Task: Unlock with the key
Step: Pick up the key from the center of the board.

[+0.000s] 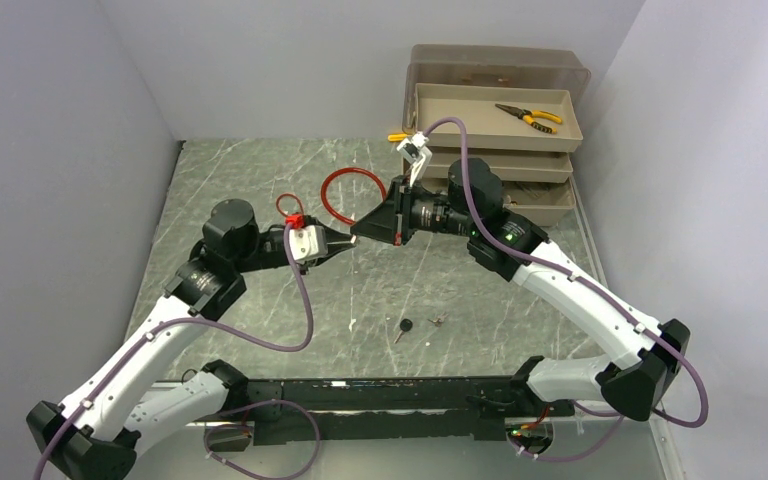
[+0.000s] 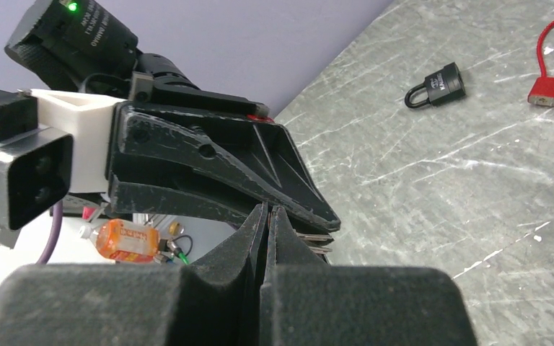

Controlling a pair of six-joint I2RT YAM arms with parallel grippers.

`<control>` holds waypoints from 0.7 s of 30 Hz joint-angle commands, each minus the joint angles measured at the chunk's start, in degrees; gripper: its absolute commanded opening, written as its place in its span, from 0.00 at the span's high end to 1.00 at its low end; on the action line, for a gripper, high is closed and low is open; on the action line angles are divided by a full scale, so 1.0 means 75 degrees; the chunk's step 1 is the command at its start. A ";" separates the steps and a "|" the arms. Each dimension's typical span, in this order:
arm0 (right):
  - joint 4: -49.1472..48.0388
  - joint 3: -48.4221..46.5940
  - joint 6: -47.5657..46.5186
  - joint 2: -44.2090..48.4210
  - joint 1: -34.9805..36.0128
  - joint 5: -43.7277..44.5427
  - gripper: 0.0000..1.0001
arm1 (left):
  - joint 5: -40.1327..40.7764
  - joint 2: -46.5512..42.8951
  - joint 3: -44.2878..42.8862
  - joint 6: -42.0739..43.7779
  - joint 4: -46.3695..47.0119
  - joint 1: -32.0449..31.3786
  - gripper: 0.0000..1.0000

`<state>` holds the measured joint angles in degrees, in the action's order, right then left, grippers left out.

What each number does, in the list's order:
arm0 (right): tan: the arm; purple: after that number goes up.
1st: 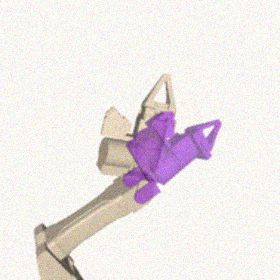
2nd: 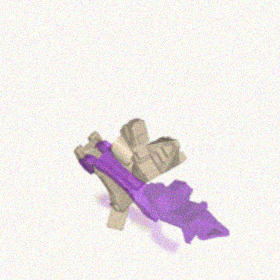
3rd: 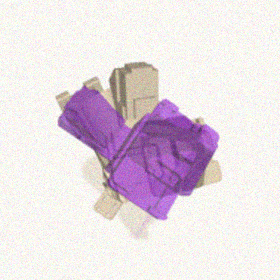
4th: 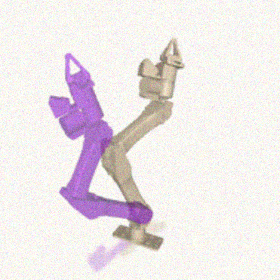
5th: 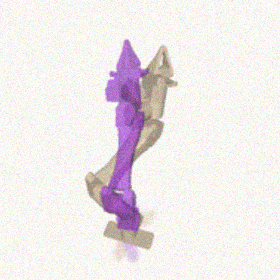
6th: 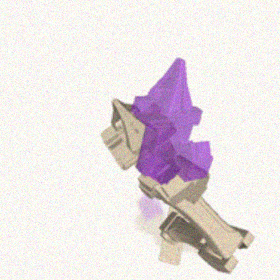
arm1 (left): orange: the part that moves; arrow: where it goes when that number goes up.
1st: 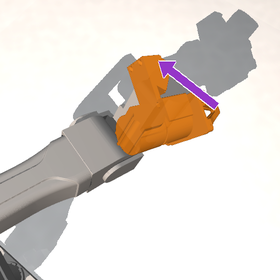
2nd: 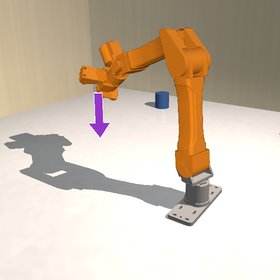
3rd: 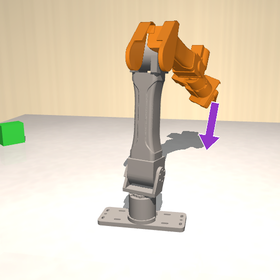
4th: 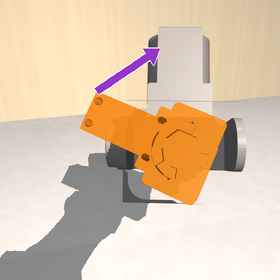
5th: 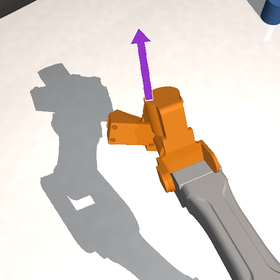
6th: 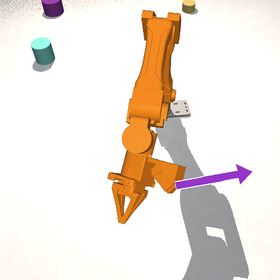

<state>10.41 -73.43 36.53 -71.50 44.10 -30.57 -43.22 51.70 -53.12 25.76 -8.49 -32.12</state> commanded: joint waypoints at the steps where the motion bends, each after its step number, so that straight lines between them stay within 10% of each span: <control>1: -0.0278 0.0050 0.0084 0.0200 0.0050 0.0033 1.00 | -0.0024 -0.0236 -0.0362 -0.0176 0.0042 -0.0025 0.80; 7: -0.0269 0.0085 0.0132 0.0239 0.0042 0.0096 1.00 | 0.0054 -0.0267 -0.0439 -0.0093 -0.0132 -0.0026 0.82; 9: -0.0273 0.0021 0.0141 0.0212 0.0046 0.0070 1.00 | -0.0020 -0.0255 -0.0392 -0.0067 -0.0326 -0.0030 0.36; 11: -0.0243 -0.0047 0.0144 0.0211 0.0048 0.0055 1.00 | -0.0122 -0.0277 -0.0280 0.0029 -0.0457 -0.0030 0.15; 21: -0.0490 -0.0019 0.0381 0.0240 0.0049 -0.0086 1.00 | 0.0026 -0.0113 -0.0178 -0.0223 0.0267 -0.0028 0.15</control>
<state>10.17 -72.82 37.85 -71.35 44.10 -30.41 -42.39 50.78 -53.63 25.19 -10.26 -32.12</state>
